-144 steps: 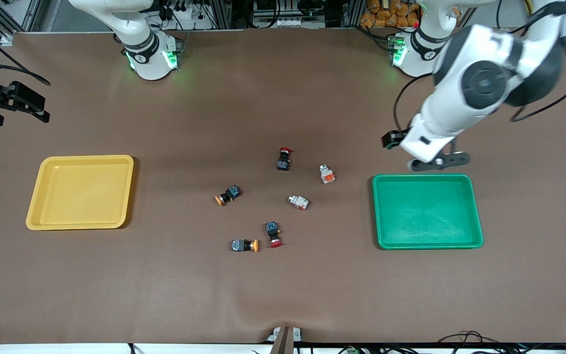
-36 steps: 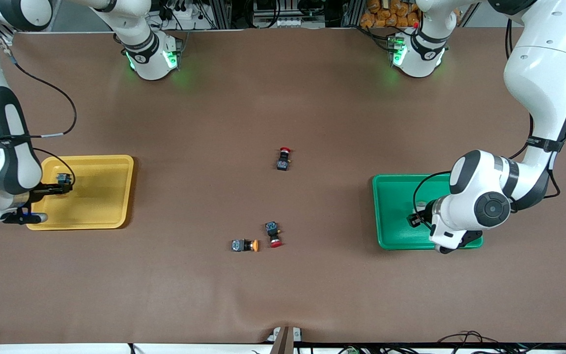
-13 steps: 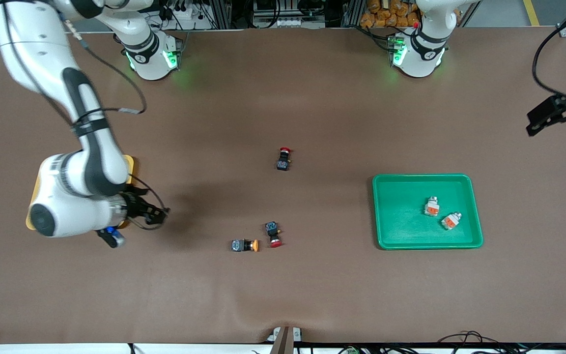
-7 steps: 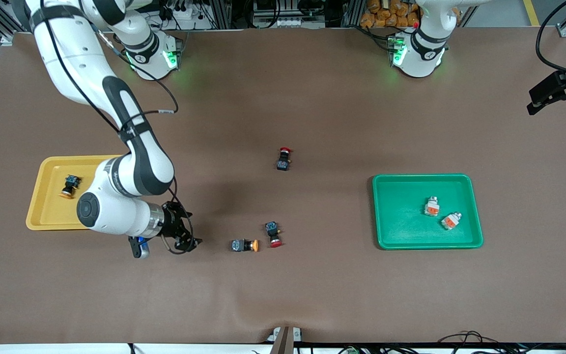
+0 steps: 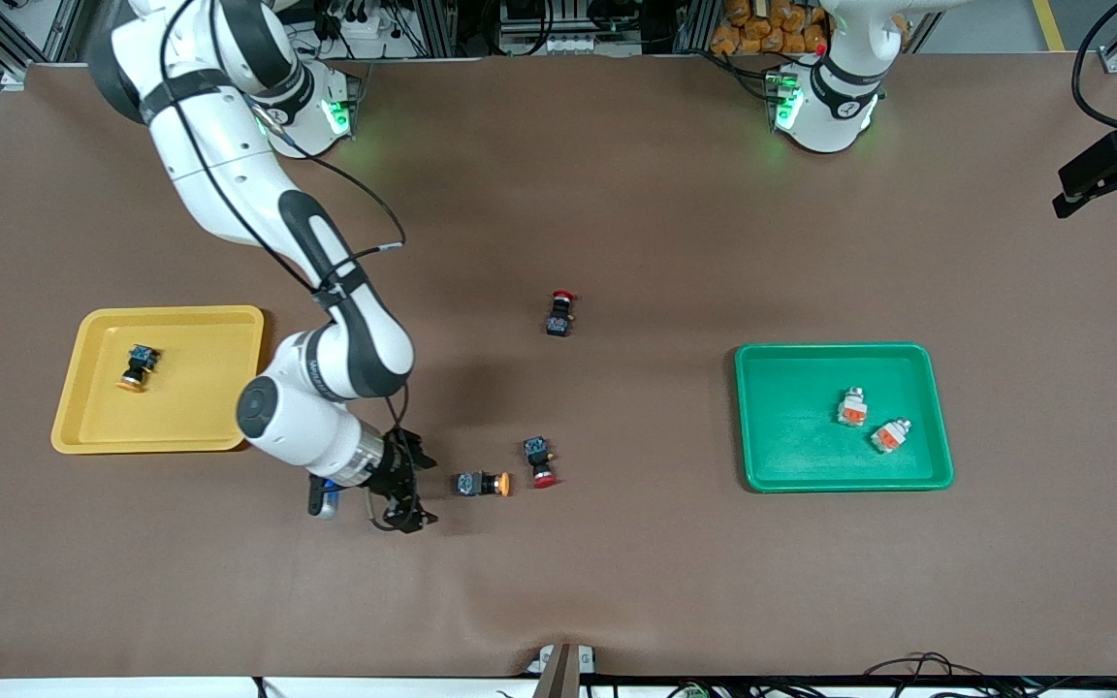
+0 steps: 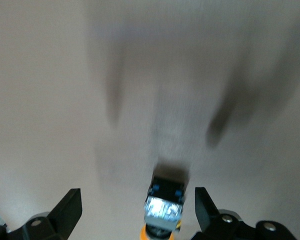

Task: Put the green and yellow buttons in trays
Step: 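Grasp the second yellow-capped button with the right gripper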

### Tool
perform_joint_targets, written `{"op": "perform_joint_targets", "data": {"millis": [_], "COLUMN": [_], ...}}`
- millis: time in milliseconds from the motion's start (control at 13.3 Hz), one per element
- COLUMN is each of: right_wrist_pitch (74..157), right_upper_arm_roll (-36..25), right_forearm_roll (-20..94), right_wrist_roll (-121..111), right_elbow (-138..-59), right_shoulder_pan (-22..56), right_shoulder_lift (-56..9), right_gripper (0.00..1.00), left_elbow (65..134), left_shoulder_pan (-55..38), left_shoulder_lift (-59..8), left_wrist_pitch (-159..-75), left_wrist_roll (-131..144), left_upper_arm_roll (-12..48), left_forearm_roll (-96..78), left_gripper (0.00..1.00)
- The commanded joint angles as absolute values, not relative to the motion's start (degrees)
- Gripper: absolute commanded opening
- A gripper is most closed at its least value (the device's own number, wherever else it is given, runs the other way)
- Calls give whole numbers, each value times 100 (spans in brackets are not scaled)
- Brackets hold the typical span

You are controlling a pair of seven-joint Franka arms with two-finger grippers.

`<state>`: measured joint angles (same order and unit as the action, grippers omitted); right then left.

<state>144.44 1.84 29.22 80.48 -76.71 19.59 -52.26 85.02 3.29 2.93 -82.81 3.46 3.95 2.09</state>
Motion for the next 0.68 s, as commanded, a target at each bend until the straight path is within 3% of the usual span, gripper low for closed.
{"op": "perform_joint_targets", "data": {"millis": [0, 527, 602], "right_wrist_pitch": [14431, 14590, 14590], "right_upper_arm_roll": [141, 123, 123], "right_forearm_roll": [3041, 2962, 2971], "right_wrist_roll": [8480, 8587, 8587], "right_elbow": [-7102, -7058, -7058], "right_shoulder_pan": [2179, 2408, 2408], "right_shoulder_lift": [-5642, -5871, -5880], "right_gripper": [100, 100, 93], "left_elbow": [8604, 8569, 8578], "left_shoulder_pan": [352, 334, 325], "left_shoulder_lift": [422, 396, 396], "left_wrist_pitch": [-8235, -8227, -8218], "left_wrist_roll": [229, 237, 246], "left_upper_arm_roll": [378, 413, 422], "left_forearm_roll": [70, 70, 70], "left_gripper": [100, 100, 100]}}
